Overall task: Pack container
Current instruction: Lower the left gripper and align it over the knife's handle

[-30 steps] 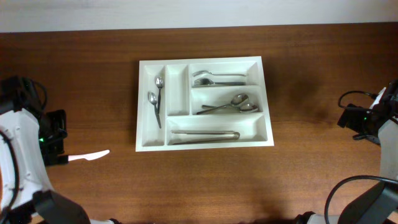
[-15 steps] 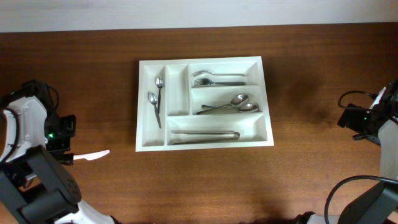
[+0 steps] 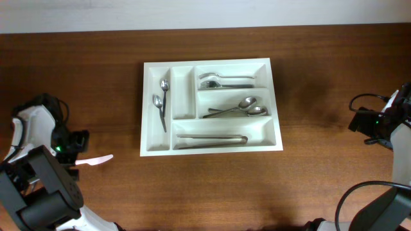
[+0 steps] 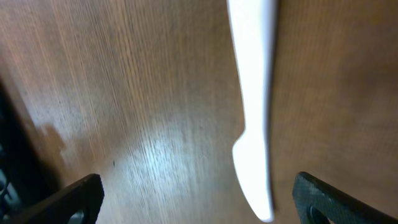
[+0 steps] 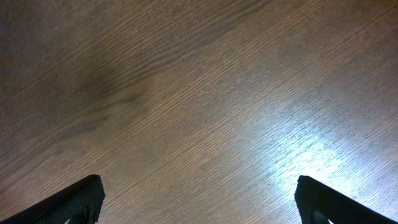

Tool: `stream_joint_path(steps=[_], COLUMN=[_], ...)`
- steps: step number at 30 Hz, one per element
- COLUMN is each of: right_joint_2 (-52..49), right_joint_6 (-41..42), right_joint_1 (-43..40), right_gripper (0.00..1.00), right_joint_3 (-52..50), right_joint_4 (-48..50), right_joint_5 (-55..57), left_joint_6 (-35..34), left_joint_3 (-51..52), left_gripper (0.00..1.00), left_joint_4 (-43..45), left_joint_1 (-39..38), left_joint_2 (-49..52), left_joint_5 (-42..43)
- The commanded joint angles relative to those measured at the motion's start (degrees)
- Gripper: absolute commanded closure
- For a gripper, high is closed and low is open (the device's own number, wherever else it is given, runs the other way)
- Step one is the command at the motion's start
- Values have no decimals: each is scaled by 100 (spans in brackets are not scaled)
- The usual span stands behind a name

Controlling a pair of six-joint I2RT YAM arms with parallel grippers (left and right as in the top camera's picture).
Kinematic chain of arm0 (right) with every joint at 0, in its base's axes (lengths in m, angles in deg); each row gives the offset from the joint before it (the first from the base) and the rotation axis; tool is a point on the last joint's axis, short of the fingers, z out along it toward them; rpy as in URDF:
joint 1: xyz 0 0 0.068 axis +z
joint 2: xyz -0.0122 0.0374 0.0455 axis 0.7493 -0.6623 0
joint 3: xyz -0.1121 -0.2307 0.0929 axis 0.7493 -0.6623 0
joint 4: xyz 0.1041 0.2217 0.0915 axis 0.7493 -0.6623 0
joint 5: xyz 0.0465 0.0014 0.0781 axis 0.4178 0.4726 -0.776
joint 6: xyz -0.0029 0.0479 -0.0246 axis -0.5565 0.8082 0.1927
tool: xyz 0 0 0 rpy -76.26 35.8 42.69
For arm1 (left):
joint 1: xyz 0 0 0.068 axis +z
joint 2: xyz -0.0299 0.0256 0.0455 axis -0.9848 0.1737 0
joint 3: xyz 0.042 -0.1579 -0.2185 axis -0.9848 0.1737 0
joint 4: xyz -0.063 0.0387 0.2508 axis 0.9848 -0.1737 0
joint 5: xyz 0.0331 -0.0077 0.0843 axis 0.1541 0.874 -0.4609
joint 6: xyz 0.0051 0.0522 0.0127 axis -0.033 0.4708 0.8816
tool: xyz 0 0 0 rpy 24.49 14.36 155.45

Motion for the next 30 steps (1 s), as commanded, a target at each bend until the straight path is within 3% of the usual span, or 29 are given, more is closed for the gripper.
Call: stream_joint_path(steps=[1, 5, 10, 30], right_joint_2=[-37, -37, -37, -37], right_joint_6=[0, 0, 0, 0], right_joint_1=[-33, -33, -33, -33], right_gripper=[1, 1, 1, 1], right_joint_3=[-13, -13, -13, -13], right_joint_4=[0, 0, 0, 0], right_joint_5=[7, 7, 7, 7], left_joint_6=[15, 160, 1038, 761], left_joint_3=[435, 741, 811, 1552], left_gripper=[1, 1, 1, 1], left_joint_4=[240, 645, 1237, 2302], left_joint_1=[37, 116, 417, 686], left_joint_2=[-404, -835, -946, -946], left_joint_5=[-20, -24, 173, 560])
